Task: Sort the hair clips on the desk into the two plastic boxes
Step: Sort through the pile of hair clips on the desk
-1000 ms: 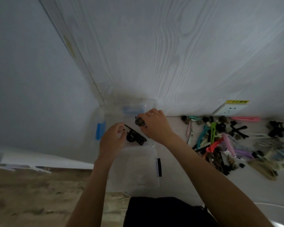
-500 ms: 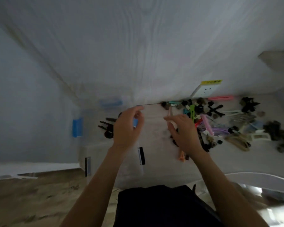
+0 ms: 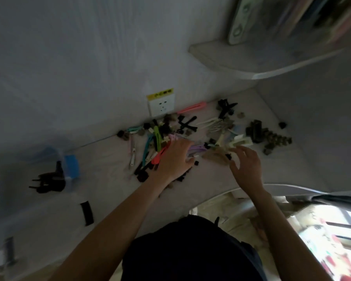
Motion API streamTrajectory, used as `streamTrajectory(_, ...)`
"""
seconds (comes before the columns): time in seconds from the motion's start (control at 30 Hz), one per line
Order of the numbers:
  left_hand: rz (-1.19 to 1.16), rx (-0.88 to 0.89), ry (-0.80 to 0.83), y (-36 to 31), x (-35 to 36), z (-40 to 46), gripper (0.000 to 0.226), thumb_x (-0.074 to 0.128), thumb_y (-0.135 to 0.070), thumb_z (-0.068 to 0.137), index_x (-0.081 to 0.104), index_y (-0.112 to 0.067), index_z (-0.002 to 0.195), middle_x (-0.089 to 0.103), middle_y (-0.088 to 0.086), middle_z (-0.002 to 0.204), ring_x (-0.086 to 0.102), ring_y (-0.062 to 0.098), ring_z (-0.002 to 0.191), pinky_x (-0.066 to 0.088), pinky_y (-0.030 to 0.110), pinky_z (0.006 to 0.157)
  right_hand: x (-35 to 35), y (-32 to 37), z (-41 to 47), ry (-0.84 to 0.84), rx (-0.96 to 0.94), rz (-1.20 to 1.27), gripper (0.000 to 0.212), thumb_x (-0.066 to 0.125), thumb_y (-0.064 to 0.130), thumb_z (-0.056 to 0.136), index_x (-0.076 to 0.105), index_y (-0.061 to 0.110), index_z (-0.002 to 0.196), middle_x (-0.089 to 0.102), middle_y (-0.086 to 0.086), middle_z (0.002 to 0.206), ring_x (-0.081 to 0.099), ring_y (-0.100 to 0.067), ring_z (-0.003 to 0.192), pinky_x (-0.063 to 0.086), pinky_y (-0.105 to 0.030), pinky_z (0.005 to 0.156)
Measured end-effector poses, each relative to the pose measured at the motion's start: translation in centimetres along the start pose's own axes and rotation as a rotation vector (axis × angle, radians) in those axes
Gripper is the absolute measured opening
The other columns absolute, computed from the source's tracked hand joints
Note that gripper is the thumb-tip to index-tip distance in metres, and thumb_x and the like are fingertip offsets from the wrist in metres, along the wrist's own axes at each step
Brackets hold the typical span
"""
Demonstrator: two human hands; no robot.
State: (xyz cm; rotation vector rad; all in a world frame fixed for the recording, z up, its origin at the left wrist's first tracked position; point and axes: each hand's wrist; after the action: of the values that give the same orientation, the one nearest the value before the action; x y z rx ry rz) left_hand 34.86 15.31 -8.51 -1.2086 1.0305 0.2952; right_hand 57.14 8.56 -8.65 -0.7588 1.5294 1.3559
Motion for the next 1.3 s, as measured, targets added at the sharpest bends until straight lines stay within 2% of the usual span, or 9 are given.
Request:
streamTrajectory(0.17, 0.142, 0.129, 0.062, -4.8, 5.1, 3.6, 0.056, 0.058, -0.032, 0.088, 0.038, -0.013, 0.137, 0.046, 0.007, 0.135, 0.041, 0.024, 0.125, 0.036, 0.033, 0.103, -2.6, -6.2, 4.1, 0.048, -0.039, -0.002, 0.043, 0.060, 0.007, 0.083, 0.054, 0.007, 0.125, 0.053, -0.019, 0.131, 0.047, -0.039, 0.120, 0.040, -0.047, 0.097)
streamTrajectory(0.33, 0.332, 0.010, 0.075, -6.7, 7.8, 4.8, 0.053, 0.059, -0.034, 0.087, 0.041, -0.012, 0.132, 0.047, 0.009, 0.128, 0.044, 0.026, 0.118, 0.042, 0.035, 0.092, -2.2, -7.5, 7.9, 0.381, -0.244, -0.141, 0.059, 0.053, 0.012, 0.091, 0.027, 0.012, 0.144, 0.031, -0.011, 0.150, 0.029, -0.028, 0.137, 0.032, -0.040, 0.108)
streamTrajectory(0.53, 0.336, 0.003, 0.027, -5.4, 7.9, 2.5, 0.049, 0.085, -0.024, 0.058, 0.050, -0.012, 0.090, 0.054, 0.011, 0.098, 0.054, 0.030, 0.094, 0.050, 0.039, 0.077, -0.9, -7.2, 7.0, 0.284, -0.165, -0.230, 0.051, 0.072, 0.028, 0.076, 0.049, 0.009, 0.117, 0.048, -0.017, 0.115, 0.046, -0.035, 0.105, 0.041, -0.040, 0.083)
streamTrajectory(0.7, 0.275, 0.043, 0.025, -4.7, 7.6, 1.5, 0.034, 0.077, -0.013, 0.067, 0.056, -0.010, 0.094, 0.059, 0.012, 0.107, 0.060, 0.030, 0.094, 0.049, 0.034, 0.074, -0.6, -6.6, 5.2, 0.305, 0.040, 0.015, 0.049, 0.072, 0.027, 0.076, 0.040, 0.013, 0.109, 0.056, -0.011, 0.110, 0.057, -0.032, 0.097, 0.043, -0.035, 0.070)
streamTrajectory(0.83, 0.105, 0.051, -0.017, -4.3, 5.8, 0.7, 0.022, 0.068, -0.009, 0.078, 0.063, -0.010, 0.100, 0.060, 0.012, 0.112, 0.063, 0.029, 0.091, 0.051, 0.033, 0.069, -1.8, -4.0, 4.2, 0.202, 0.194, 0.379, 0.058, 0.070, 0.026, 0.080, 0.037, 0.019, 0.128, 0.059, -0.007, 0.088, 0.057, -0.025, 0.075, 0.038, -0.028, 0.061)
streamTrajectory(0.97, -0.221, -0.111, -0.229, -4.8, 0.9, -1.1, 0.031, 0.073, -0.020, 0.078, 0.061, -0.014, 0.105, 0.056, 0.007, 0.110, 0.060, 0.021, 0.093, 0.053, 0.030, 0.080, -1.6, -0.1, 3.4, 0.287, 0.324, 0.741, 0.038, 0.069, 0.031, 0.081, 0.054, 0.024, 0.115, 0.062, -0.005, 0.108, 0.061, -0.023, 0.094, 0.052, -0.036, 0.075)
streamTrajectory(1.1, -0.480, -0.459, -0.584, -3.4, -5.5, -5.3, 0.029, 0.072, -0.020, 0.079, 0.055, -0.022, 0.103, 0.057, -0.004, 0.101, 0.061, 0.007, 0.087, 0.052, 0.014, 0.072, -0.2, 5.8, 2.7, 0.509, 0.376, 0.968, 0.019, 0.065, 0.023, 0.086, 0.056, 0.024, 0.103, 0.062, -0.010, 0.114, 0.062, -0.023, 0.095, 0.051, -0.030, 0.066)
streamTrajectory(1.2, -0.494, -0.638, -0.840, 0.4, -10.1, -10.1, 0.025, 0.068, -0.015, 0.082, 0.054, -0.017, 0.103, 0.059, -0.001, 0.101, 0.061, 0.005, 0.082, 0.049, 0.009, 0.067, 1.1, 11.0, 2.2, 0.623, 0.325, 1.045, 0.020, 0.060, 0.019, 0.089, 0.054, 0.023, 0.108, 0.061, -0.007, 0.113, 0.063, -0.021, 0.095, 0.053, -0.030, 0.067)
streamTrajectory(1.3, -0.350, -0.787, -0.995, 4.8, -14.4, -15.8, 0.027, 0.068, -0.016, 0.083, 0.056, -0.012, 0.107, 0.061, 0.006, 0.100, 0.062, 0.017, 0.086, 0.051, 0.024, 0.075, 2.7, 16.6, 1.5, 0.733, 0.278, 1.088, 0.022, 0.058, 0.015, 0.090, 0.055, 0.020, 0.112, 0.062, -0.006, 0.112, 0.065, -0.021, 0.095, 0.056, -0.031, 0.072)
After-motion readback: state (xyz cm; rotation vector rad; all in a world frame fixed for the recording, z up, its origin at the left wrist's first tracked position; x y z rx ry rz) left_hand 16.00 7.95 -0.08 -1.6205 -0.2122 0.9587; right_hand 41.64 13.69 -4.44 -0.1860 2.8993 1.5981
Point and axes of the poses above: each hand's wrist, its own z-axis towards the middle knuckle, its own x-axis out of the palm, y = z × x
